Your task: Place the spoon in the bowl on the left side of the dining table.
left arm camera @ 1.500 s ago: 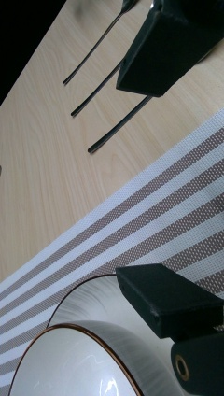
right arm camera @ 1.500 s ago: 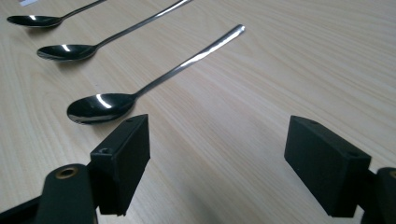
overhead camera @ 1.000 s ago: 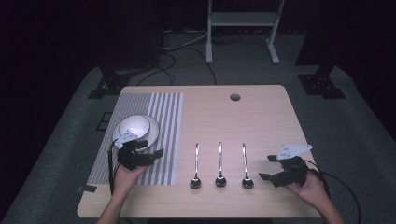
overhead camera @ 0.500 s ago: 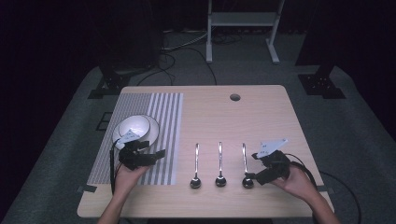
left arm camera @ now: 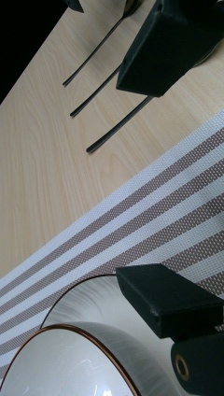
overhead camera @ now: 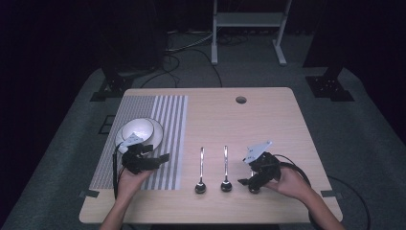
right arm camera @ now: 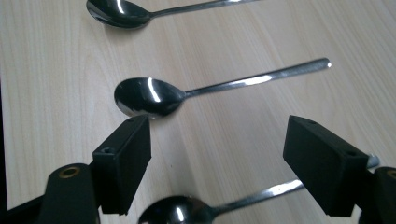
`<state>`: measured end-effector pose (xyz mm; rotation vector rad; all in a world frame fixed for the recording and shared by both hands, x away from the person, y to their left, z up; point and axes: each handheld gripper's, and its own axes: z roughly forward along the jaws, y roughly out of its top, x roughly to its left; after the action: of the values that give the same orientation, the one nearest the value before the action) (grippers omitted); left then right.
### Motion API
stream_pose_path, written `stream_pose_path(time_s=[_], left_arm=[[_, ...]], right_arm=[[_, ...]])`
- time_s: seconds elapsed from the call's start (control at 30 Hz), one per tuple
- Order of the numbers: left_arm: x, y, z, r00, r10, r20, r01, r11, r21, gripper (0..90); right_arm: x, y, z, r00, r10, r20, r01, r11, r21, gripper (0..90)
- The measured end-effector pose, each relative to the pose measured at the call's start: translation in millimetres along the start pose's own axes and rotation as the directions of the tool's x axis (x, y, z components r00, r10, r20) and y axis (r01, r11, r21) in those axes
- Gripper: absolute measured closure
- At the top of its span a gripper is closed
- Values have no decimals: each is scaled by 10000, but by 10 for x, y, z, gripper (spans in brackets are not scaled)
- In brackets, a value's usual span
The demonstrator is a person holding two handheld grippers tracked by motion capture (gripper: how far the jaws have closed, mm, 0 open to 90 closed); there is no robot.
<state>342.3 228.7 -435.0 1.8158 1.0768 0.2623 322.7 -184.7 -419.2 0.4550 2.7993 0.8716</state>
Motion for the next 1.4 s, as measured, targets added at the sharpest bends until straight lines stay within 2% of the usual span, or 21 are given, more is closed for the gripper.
stream_pose_path(time_s=[0.17, 0.3, 0.53, 0.6, 0.7, 0.87, 0.9, 0.93, 0.97, 1.07, 1.23, 1.33, 1.4], left_arm=[[-11, 7, 25, 10000, -32, 79, 32, 10000, 29, 87], [-18, 5, 41, 9999, 8, 113, -9, 10000, 96, 87], [-22, 4, 78, 9993, -205, 308, 199, 9996, 185, 87], [-34, 18, 116, 9969, -552, 565, 543, 9984, 171, 87], [-63, 39, 182, 9931, -773, 876, 752, 9968, 276, 87], [-145, 92, 327, 9898, -765, 1204, 697, 9958, 601, 89], [-145, 92, 327, 9898, -765, 1204, 697, 9958, 601, 89], [-164, 98, 358, 9888, -794, 1265, 711, 9951, 686, 89], [-182, 101, 390, 9872, -828, 1365, 725, 9942, 789, 89], [-269, 93, 504, 9849, -727, 1569, 558, 9924, 1096, 89], [-384, 85, 613, 9803, -642, 1869, 393, 9902, 1339, 89], [-447, 79, 672, 9785, -567, 1984, 275, 9887, 1472, 89], [-487, 62, 722, 9696, -655, 2356, 276, 9866, 1606, 140]], right_arm=[[62, 147, 124, 9981, -574, -206, 581, 9976, 371, 231], [95, 205, 183, 9962, -814, -309, 831, 9949, 573, 243], [138, 323, 300, 9899, -1367, -370, 1397, 9853, 986, 289], [169, 366, 356, 9868, -1579, -359, 1611, 9793, 1227, 303], [207, 401, 421, 9812, -1896, -349, 1927, 9698, 1492, 311], [279, 428, 509, 9702, -2419, -160, 2407, 9534, 1821, 324], [279, 428, 509, 9702, -2419, -160, 2407, 9534, 1821, 324], [300, 429, 523, 9673, -2533, -94, 2504, 9492, 1905, 325], [338, 422, 555, 9602, -2792, 16, 2730, 9403, 2032, 331], [383, 403, 589, 9543, -2985, 135, 2893, 9345, 2074, 338], [406, 380, 578, 9559, -2923, 281, 2812, 9386, 1997, 353], [398, 360, 574, 9602, -2775, 315, 2668, 9448, 1903, 353], [398, 353, 571, 9613, -2732, 346, 2623, 9467, 1872, 353]])
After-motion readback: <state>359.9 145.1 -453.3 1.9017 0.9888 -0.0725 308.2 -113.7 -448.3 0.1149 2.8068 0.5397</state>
